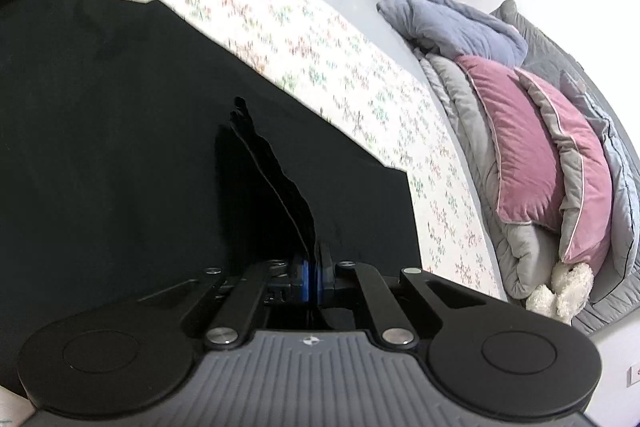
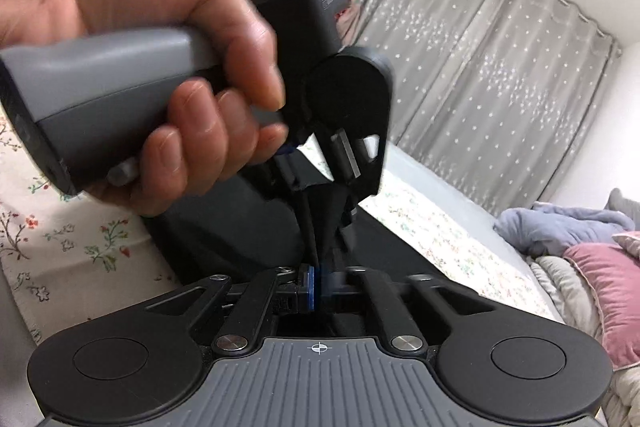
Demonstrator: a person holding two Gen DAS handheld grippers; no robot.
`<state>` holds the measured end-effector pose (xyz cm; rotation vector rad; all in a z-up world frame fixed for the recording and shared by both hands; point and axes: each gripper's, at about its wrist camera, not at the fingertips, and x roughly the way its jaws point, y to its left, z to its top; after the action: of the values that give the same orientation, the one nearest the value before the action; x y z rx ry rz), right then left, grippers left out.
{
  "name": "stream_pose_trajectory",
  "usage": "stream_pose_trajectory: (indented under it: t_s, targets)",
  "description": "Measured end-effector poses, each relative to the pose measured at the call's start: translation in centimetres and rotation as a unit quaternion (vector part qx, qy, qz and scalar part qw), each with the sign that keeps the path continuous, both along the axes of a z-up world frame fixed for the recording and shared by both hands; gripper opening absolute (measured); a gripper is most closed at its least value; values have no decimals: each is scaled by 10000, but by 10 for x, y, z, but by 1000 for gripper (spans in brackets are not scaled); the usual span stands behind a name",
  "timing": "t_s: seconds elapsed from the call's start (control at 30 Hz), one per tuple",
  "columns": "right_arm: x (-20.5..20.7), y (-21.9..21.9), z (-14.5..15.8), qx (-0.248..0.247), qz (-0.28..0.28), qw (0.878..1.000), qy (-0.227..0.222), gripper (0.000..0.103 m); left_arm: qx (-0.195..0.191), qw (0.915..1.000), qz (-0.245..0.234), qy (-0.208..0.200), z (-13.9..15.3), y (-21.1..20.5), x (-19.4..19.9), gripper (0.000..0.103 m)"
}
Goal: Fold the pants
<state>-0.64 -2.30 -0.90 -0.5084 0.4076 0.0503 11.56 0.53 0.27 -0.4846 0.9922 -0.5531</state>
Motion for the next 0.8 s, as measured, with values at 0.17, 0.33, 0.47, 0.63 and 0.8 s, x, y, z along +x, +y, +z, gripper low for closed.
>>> stream_pose_trajectory:
  t_s: [0.17, 0.33, 0.47, 0.63, 0.8]
  targets:
    - [5, -7, -10, -148, -213, 9995, 183, 22, -15, 9994, 172, -287, 18, 19, 5, 16]
    - [11, -17, -14, -111, -605, 9977, 285, 22, -37, 9981, 407, -469, 32, 45, 13, 16]
    - [19, -18, -20, -194, -974, 9945, 321, 27, 17, 9958, 698, -595, 43, 73, 19, 16]
    - [20, -4, -29, -532, -1183, 9910, 338, 41, 123, 9920, 1077, -639, 48, 109, 24, 16]
    - [21, 4, -31, -697, -960, 9922, 383, 15, 355, 9870, 1379, -752, 54, 144, 32, 16]
